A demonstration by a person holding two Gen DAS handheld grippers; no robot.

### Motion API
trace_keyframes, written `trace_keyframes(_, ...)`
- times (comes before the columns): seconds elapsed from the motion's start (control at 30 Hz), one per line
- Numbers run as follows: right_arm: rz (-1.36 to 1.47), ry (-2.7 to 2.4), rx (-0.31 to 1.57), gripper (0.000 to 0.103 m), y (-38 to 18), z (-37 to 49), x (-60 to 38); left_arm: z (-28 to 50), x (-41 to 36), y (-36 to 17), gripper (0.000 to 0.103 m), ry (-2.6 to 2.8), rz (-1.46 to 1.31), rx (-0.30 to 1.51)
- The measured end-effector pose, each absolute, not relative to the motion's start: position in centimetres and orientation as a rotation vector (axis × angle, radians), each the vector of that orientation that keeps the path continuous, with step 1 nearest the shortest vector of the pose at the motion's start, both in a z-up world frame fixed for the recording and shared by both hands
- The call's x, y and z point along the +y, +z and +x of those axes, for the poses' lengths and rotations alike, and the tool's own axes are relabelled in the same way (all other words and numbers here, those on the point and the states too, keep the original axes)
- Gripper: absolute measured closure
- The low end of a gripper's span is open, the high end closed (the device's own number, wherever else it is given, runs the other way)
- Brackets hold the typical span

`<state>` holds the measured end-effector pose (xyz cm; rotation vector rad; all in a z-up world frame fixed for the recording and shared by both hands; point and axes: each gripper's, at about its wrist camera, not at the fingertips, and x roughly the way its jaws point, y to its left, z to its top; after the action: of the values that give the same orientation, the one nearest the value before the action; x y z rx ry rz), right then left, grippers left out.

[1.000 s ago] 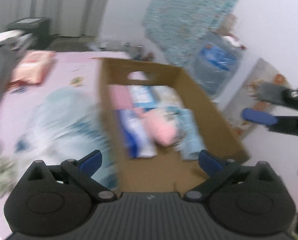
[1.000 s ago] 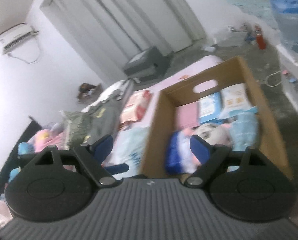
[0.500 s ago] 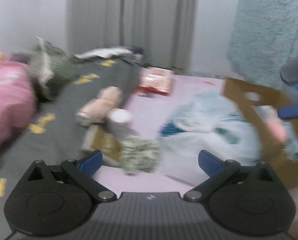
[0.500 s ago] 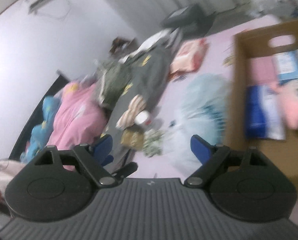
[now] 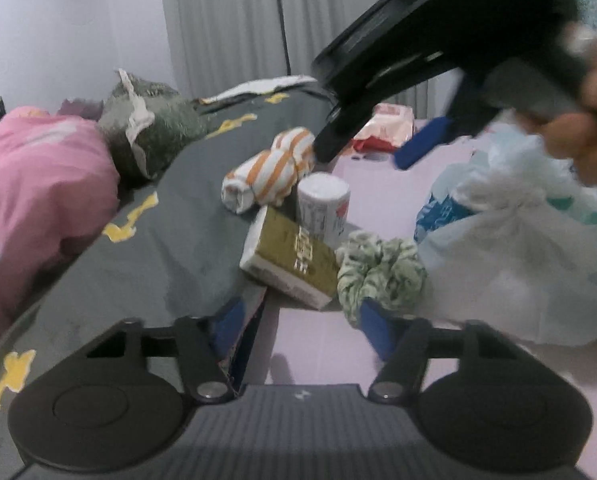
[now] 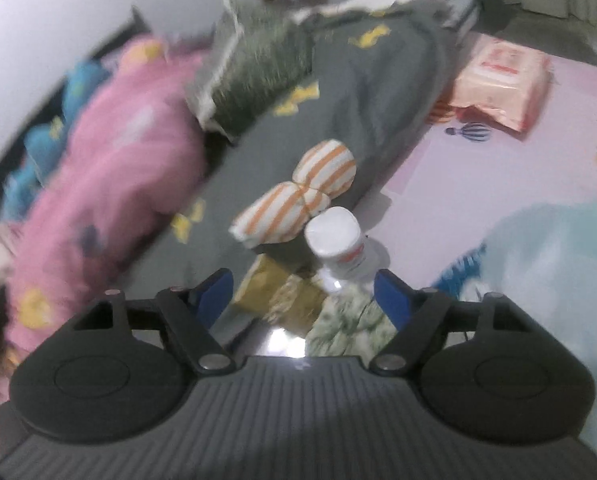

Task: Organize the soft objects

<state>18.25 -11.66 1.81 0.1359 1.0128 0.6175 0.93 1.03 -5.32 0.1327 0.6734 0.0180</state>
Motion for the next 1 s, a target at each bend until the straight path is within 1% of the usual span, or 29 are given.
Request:
trace_keyframes(0.07, 0.075, 0.619, 1.035, 0.034, 0.2, 19.9, -9.9, 1.3, 1.4, -6.0, 0.055, 0.013, 0.129, 0.689)
trace_keyframes(0.13, 0.018, 0.618, 1.035, 0.034, -1.1, 21.2, -8.4, 1.5, 1.8, -6.5, 0.063, 0.009, 0.119, 0.704)
trace_keyframes(0.17, -0.004, 0.620, 1.035, 0.034, -1.6, 21.6, -8.0, 1.6, 2.0, -6.7, 0.065, 0.005, 0.113, 0.709)
trace_keyframes(0.3, -0.064, 0.648, 1.033, 0.035, -3.2, 23.0, -6.3, 1.7, 2.7, -7.1, 0.067, 0.013, 0.114, 0.714)
trace_keyframes(0.33, -0.079, 0.648, 1.039, 0.039, -3.7, 23.3, -5.8, 1.8, 3.0, -7.2, 0.067, 0.016, 0.110, 0.716)
trace_keyframes(0.37, -0.094, 0.637, 1.045, 0.047, -4.2, 23.5, -5.5, 1.7, 3.1, -7.2, 0.068, 0.017, 0.103, 0.714)
trace_keyframes(0.4, -0.107, 0.621, 1.047, 0.052, -4.4, 23.6, -5.4, 1.7, 3.2, -7.2, 0.068, 0.017, 0.099, 0.712)
trace_keyframes(0.43, -0.104, 0.613, 1.050, 0.055, -4.6, 23.8, -5.4, 1.6, 3.3, -7.2, 0.068, 0.017, 0.097, 0.709)
trace_keyframes(0.7, 0.144, 0.562, 1.083, 0.056, -3.9, 24.3, -9.6, 0.9, 3.9, -6.9, 0.068, 0.003, 0.091, 0.699)
trace_keyframes(1.0, 0.393, 0.563, 1.019, 0.056, 0.2, 21.4, -15.3, -1.2, 3.8, -6.2, 0.068, -0.050, 0.083, 0.699)
